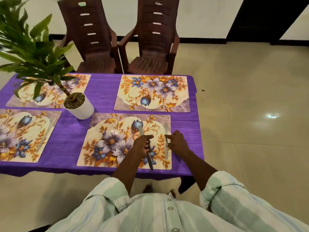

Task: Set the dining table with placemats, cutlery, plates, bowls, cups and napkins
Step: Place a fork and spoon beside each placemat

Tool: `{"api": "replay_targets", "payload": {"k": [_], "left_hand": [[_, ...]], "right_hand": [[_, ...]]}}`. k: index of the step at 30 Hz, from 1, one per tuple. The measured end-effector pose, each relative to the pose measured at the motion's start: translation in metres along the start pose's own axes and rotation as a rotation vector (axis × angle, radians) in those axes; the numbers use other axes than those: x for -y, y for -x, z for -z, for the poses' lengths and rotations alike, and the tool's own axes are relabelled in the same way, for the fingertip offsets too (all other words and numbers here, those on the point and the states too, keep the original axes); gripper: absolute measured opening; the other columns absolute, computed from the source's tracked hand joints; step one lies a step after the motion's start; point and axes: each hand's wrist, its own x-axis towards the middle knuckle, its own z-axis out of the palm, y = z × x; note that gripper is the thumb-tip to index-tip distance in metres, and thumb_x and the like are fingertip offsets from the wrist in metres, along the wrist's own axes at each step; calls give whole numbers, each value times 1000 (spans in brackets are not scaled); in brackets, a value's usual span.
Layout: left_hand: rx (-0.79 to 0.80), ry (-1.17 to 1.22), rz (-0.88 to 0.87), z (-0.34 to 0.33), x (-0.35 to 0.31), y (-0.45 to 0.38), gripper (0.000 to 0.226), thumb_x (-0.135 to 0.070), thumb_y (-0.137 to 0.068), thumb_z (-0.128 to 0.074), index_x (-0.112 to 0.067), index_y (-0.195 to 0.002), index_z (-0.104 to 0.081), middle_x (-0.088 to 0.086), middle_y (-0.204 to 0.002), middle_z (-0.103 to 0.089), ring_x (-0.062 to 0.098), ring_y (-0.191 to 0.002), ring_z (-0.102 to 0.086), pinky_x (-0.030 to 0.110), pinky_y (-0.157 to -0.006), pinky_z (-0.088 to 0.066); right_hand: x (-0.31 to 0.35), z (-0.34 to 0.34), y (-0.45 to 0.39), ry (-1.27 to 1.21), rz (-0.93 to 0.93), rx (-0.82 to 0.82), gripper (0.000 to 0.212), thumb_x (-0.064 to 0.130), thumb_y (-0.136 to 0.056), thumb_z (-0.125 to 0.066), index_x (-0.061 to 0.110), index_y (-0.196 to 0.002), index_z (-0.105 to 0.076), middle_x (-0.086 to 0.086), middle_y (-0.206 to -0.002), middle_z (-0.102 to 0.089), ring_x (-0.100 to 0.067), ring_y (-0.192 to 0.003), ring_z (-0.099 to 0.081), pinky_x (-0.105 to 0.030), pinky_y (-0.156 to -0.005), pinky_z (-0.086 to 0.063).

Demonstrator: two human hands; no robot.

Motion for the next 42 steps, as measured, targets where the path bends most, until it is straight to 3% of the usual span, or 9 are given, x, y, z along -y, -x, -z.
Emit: {"api": "replay_targets", "payload": {"k": [10, 15, 21, 27, 28, 31, 37, 39, 42], "left_hand": [[71, -57, 8, -11, -4, -6, 30, -16, -87, -66, -13, -67, -45, -2, -50, -32, 9, -39, -25, 18, -35, -27], [124, -5, -9, -21, -3, -10, 24, -14, -88, -61, -15, -69, -47, -5, -47, -33, 9, -38, -25, 20, -39, -21], [87, 17, -25, -41, 0, -4, 32, -14, -91, -57, -16, -62, -42, -6, -42, -32, 8, -34, -25, 18, -36, -21], [-3, 165, -132, -79, 6, -2, 23, -15, -90, -56, -17, -69, -47, -6, -46, -35, 8, -34, -26, 16, -36, -19], [-8, 193, -142, -91, 10, 1, 22, -15, -91, -54, -17, -71, -47, -6, -47, -37, 8, -34, -27, 16, -36, -19], [47, 248, -155, -134, 24, 9, 20, -10, -94, -46, -15, -75, -50, -3, -50, -46, 10, -38, -40, 20, -40, -27], [230, 326, -61, -243, 56, 10, 25, 10, -93, -31, 1, -95, -54, 16, -81, -64, 22, -65, -69, 29, -56, -58], [309, 320, -39, -280, 55, 10, 29, 15, -92, -27, 6, -99, -54, 21, -84, -69, 31, -76, -70, 37, -62, -61], [377, 254, -48, -326, 45, 7, 30, 18, -91, -29, 8, -109, -51, 28, -106, -63, 38, -97, -63, 43, -76, -60]], "right_hand": [[4, -4, 2, 38, -22, -22, 50, 29, -93, -63, 25, -141, -50, -10, -124, -43, -25, -116, -41, -31, -94, -39], [0, 1, -3, -27, -45, 15, 64, 27, -87, -71, 21, -145, -44, -13, -124, -43, -27, -115, -46, -28, -89, -40], [-6, 4, -1, 49, 58, 52, 60, 32, -87, -71, 22, -142, -49, -12, -126, -41, -28, -115, -43, -33, -95, -42], [-24, 25, -5, -210, 166, 93, 59, 16, -86, -69, 14, -142, -49, -19, -106, -54, -31, -98, -52, -33, -80, -39], [-34, 34, -4, -281, 174, 80, 57, 12, -84, -69, 10, -138, -53, -22, -100, -58, -32, -94, -55, -34, -79, -41], [-76, 62, -2, -379, 108, 9, 39, 9, -84, -71, 3, -122, -66, -20, -111, -69, -32, -102, -63, -34, -88, -43], [-184, 129, -2, -472, -136, 0, 19, 12, -83, -68, 9, -101, -74, -11, -99, -73, -26, -92, -67, -32, -85, -50], [-213, 153, -5, -521, -185, 14, 10, 11, -81, -66, 15, -88, -72, -5, -85, -71, -25, -83, -66, -37, -81, -53], [-244, 180, -12, -536, -202, -2, 15, 8, -78, -61, 20, -71, -67, -3, -73, -65, -29, -80, -67, -42, -76, -54]]}}
